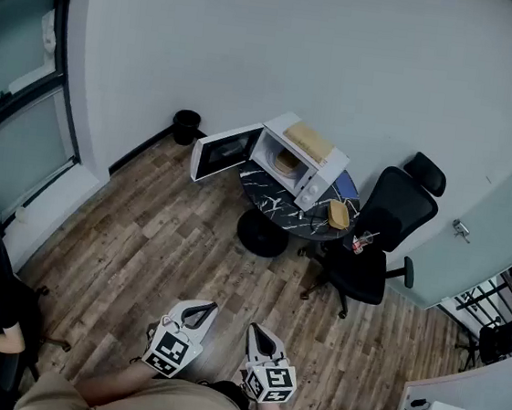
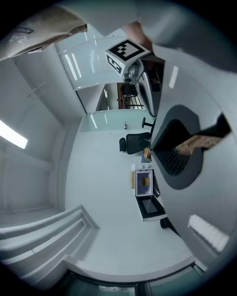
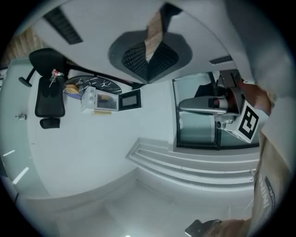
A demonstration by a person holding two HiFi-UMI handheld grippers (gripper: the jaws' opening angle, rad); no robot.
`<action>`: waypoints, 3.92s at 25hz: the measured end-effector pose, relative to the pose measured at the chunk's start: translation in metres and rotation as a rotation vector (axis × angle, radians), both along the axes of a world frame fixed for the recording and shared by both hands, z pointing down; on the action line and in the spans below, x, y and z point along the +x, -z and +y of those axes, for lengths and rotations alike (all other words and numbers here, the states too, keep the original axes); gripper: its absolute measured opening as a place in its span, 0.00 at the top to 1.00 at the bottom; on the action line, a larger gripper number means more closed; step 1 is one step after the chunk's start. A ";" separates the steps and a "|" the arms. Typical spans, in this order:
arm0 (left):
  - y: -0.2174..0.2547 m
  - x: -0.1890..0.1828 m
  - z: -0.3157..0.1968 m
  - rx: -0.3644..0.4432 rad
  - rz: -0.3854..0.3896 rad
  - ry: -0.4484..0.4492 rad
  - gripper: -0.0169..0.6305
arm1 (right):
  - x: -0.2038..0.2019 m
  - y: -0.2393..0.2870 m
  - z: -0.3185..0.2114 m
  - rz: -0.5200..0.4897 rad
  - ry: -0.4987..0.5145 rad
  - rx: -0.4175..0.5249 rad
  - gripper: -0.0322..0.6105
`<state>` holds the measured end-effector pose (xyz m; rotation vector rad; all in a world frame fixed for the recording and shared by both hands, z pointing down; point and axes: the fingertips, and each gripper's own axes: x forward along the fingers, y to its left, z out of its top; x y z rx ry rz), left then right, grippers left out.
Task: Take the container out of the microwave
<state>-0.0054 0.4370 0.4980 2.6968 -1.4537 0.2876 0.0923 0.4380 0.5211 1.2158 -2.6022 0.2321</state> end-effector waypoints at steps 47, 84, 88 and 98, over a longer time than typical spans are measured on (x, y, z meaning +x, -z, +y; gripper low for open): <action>-0.022 0.024 -0.242 -0.146 -0.062 0.164 0.96 | 0.016 -0.033 -0.257 -0.091 0.123 0.020 0.94; -0.027 -0.065 -0.412 -0.034 -0.055 -0.177 0.96 | -0.075 -0.024 -0.397 0.053 -0.168 0.047 0.94; -0.030 -0.076 -0.437 -0.036 -0.051 -0.152 0.96 | -0.082 -0.033 -0.425 0.043 -0.160 0.026 0.94; -0.038 -0.087 -0.521 -0.077 -0.096 -0.025 0.96 | -0.108 -0.038 -0.533 0.012 0.018 0.060 0.94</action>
